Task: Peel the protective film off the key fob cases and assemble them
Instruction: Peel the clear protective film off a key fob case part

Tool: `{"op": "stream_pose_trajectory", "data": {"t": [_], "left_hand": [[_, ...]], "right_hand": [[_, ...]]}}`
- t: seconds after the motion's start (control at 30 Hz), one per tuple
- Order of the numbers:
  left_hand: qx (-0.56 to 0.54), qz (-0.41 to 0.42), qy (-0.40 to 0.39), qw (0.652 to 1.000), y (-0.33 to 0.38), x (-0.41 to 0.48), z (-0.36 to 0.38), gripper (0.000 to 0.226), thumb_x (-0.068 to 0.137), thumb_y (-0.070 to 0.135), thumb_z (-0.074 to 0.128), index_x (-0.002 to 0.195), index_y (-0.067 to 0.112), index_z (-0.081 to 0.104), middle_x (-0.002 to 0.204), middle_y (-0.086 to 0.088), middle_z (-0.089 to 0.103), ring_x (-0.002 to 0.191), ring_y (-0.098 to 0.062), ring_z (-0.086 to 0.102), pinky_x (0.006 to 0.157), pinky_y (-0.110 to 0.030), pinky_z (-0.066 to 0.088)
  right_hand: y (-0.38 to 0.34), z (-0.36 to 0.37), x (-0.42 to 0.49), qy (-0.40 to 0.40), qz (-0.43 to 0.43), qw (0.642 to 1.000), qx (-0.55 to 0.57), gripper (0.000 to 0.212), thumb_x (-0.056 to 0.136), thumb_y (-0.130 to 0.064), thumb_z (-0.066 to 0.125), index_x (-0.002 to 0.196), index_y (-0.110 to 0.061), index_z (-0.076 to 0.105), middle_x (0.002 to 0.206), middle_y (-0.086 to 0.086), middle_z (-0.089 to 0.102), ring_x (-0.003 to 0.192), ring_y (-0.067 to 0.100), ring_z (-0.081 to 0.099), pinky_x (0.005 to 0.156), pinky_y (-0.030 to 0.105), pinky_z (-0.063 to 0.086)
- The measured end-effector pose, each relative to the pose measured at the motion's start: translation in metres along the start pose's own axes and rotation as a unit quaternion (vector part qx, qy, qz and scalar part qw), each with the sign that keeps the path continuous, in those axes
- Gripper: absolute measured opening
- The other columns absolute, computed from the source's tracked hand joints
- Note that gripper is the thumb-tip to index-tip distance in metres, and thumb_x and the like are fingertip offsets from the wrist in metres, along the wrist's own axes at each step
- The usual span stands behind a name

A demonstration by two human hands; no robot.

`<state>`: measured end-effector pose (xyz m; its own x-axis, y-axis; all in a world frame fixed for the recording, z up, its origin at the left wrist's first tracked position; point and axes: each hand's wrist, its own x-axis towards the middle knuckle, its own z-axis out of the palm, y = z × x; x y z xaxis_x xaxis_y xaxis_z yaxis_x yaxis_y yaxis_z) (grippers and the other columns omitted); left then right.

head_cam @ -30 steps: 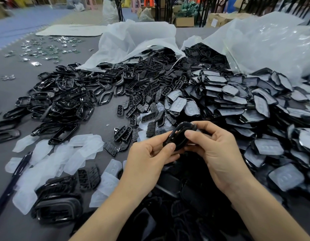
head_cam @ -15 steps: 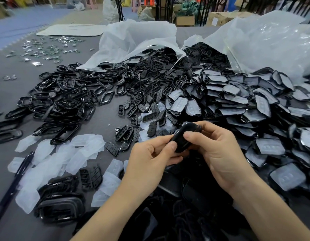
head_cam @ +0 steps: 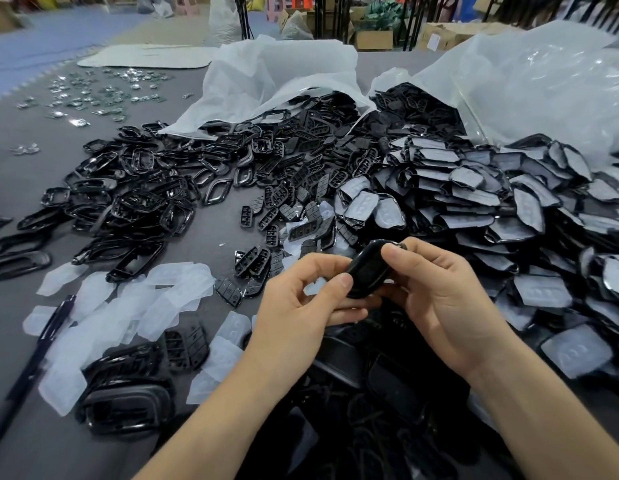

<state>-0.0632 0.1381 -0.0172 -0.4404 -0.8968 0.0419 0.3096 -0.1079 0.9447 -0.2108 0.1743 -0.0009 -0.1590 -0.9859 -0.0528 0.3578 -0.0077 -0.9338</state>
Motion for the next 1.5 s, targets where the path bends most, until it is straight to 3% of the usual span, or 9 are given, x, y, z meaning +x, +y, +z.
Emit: {"op": "stream_pose_trajectory", "data": {"t": [0.1, 0.2, 0.63, 0.8, 1.0, 1.13, 1.3, 1.37, 1.5], "left_hand": [[0.014, -0.002, 0.014, 1.000, 0.000, 0.001, 0.000, 0.015, 0.092, -0.001, 0.053, 0.091, 0.007, 0.066, 0.083, -0.009, 0.073, 0.074, -0.030, 0.073, 0.062, -0.022, 0.057], [0.031, 0.009, 0.038, 0.999, 0.000, 0.002, 0.000, 0.015, 0.091, -0.002, 0.055, 0.089, 0.006, 0.068, 0.082, -0.012, 0.073, 0.071, -0.029, 0.073, 0.061, -0.022, 0.057], [0.134, 0.069, 0.081, 0.985, -0.002, 0.003, -0.003, 0.023, 0.083, 0.008, 0.067, 0.078, 0.029, 0.073, 0.071, 0.004, 0.071, 0.058, -0.012, 0.069, 0.055, -0.018, 0.054], [0.116, 0.058, 0.081, 0.988, -0.003, 0.002, -0.001, 0.021, 0.087, 0.004, 0.063, 0.078, 0.021, 0.072, 0.066, -0.001, 0.070, 0.056, -0.014, 0.069, 0.049, -0.019, 0.053], [0.062, 0.020, 0.078, 0.995, 0.000, 0.003, -0.003, 0.005, 0.082, 0.013, 0.065, 0.079, 0.009, 0.067, 0.063, -0.004, 0.067, 0.055, -0.016, 0.068, 0.050, -0.019, 0.052], [-0.071, -0.063, 0.018, 0.995, 0.008, 0.002, -0.002, 0.012, 0.066, 0.026, 0.067, 0.070, 0.016, 0.070, 0.057, -0.002, 0.062, 0.043, -0.009, 0.057, 0.042, -0.015, 0.046], [-0.208, -0.093, -0.003, 0.974, 0.009, 0.004, -0.002, 0.012, 0.064, 0.021, 0.068, 0.070, 0.012, 0.072, 0.079, -0.009, 0.072, 0.056, -0.011, 0.065, 0.055, -0.016, 0.053], [-0.182, -0.076, 0.010, 0.980, 0.009, 0.005, -0.003, 0.020, 0.065, 0.031, 0.068, 0.067, 0.012, 0.072, 0.076, -0.008, 0.071, 0.054, -0.012, 0.064, 0.054, -0.017, 0.053], [-0.008, -0.031, -0.005, 0.999, 0.009, 0.007, -0.012, 0.024, 0.064, 0.032, 0.078, 0.057, 0.012, 0.068, 0.079, -0.010, 0.071, 0.053, -0.017, 0.061, 0.052, -0.020, 0.050]], "right_hand": [[0.003, 0.001, 0.001, 0.010, -0.002, 1.000, -0.012, 0.022, 0.065, -0.029, 0.072, 0.074, -0.009, 0.065, 0.081, 0.013, 0.064, 0.076, 0.024, 0.058, 0.067, 0.035, 0.045], [0.004, 0.003, 0.001, 0.016, -0.006, 1.000, -0.018, 0.018, 0.062, -0.024, 0.073, 0.076, -0.012, 0.071, 0.081, 0.011, 0.066, 0.076, 0.022, 0.058, 0.060, 0.024, 0.048], [0.004, 0.006, 0.001, 0.010, 0.051, 0.998, 0.034, 0.011, 0.065, -0.005, 0.069, 0.064, -0.004, 0.057, 0.067, 0.008, 0.067, 0.060, 0.021, 0.069, 0.057, 0.022, 0.055], [0.004, 0.008, 0.001, 0.031, 0.062, 0.995, 0.072, 0.010, 0.062, -0.006, 0.070, 0.063, -0.007, 0.061, 0.074, 0.012, 0.066, 0.065, 0.019, 0.068, 0.059, 0.023, 0.056], [0.004, 0.008, 0.001, 0.023, 0.070, 0.993, 0.092, 0.006, 0.061, -0.011, 0.071, 0.061, -0.009, 0.065, 0.071, 0.009, 0.069, 0.063, 0.015, 0.068, 0.059, 0.021, 0.056], [0.002, 0.006, 0.001, 0.002, 0.061, 0.992, 0.110, 0.019, 0.064, -0.020, 0.070, 0.073, -0.004, 0.068, 0.076, 0.006, 0.070, 0.070, 0.012, 0.068, 0.059, 0.021, 0.054], [0.002, 0.011, 0.000, -0.002, 0.056, 0.991, 0.124, 0.013, 0.066, -0.027, 0.069, 0.072, -0.016, 0.071, 0.069, -0.003, 0.063, 0.056, 0.005, 0.050, 0.046, 0.015, 0.039], [-0.001, 0.011, -0.002, -0.025, 0.054, 0.988, 0.144, 0.008, 0.076, -0.021, 0.067, 0.072, -0.014, 0.068, 0.072, -0.002, 0.065, 0.052, 0.005, 0.050, 0.040, 0.014, 0.039], [-0.007, 0.007, -0.002, -0.041, 0.020, 0.996, 0.072, 0.008, 0.071, -0.009, 0.066, 0.079, -0.007, 0.064, 0.079, 0.007, 0.066, 0.063, 0.013, 0.059, 0.052, 0.021, 0.050]]}}
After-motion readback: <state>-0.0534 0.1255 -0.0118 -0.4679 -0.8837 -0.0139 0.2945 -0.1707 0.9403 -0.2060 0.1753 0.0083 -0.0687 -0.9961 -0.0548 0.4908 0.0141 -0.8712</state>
